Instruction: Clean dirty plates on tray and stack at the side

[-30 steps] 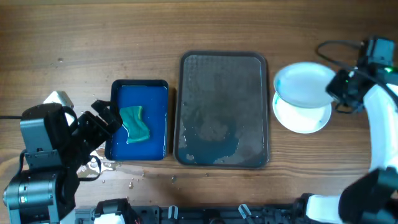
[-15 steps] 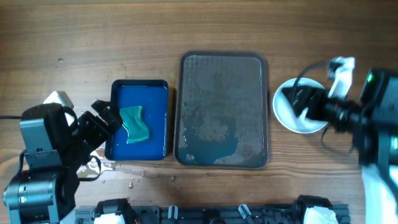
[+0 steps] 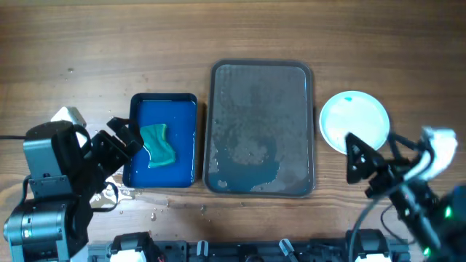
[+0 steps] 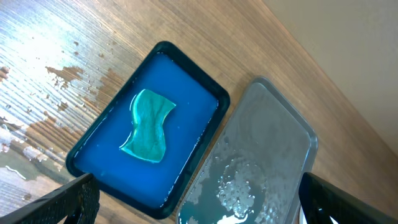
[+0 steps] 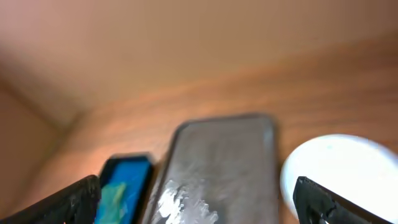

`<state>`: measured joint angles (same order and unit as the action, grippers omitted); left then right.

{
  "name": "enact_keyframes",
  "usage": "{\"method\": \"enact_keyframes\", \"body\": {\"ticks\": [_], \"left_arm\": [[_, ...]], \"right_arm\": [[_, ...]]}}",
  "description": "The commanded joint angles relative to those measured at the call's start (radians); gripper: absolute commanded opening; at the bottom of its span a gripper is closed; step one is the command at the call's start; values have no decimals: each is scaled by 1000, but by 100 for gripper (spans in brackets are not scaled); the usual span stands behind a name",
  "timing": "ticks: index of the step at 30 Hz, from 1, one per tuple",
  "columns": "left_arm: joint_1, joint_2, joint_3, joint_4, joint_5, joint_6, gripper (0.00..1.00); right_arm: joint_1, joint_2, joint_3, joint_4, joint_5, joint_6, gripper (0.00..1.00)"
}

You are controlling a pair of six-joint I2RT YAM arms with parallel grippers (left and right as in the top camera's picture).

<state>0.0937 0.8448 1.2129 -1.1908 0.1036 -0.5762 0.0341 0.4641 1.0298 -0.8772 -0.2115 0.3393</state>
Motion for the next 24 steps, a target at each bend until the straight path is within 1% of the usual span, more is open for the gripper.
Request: {"method": "enact_keyframes", "body": {"ticks": [1,2,3,5,7,10,12,14,24], "left_arm": [[3,-5,8,2,11,23,100],[3,-5,8,2,11,23,100],[3,-5,8,2,11,23,100],[3,-5,8,2,11,23,100],[3,-5,8,2,11,23,100],[3,-5,8,2,11,23,100],[3,-5,8,2,11,23,100],[3,-5,8,2,11,23,100],[3,-5,8,2,11,23,100]], "right_arm": [[4,-161,-164,37,203,-25,100],[4,-203,-240,119,225,-28,100],[4,-296,-465,315,209,-44,100],[4,-381,-624,406,161,-19,100],[4,-465,-743,468,159,-17,100],[4,-461,-860,584,159,-16,100],[4,-461,-940,702,159,-14,100],[4,-462,-1022,878,158,-21,100],[4,-460,-1025,880,159,-21,100]]}}
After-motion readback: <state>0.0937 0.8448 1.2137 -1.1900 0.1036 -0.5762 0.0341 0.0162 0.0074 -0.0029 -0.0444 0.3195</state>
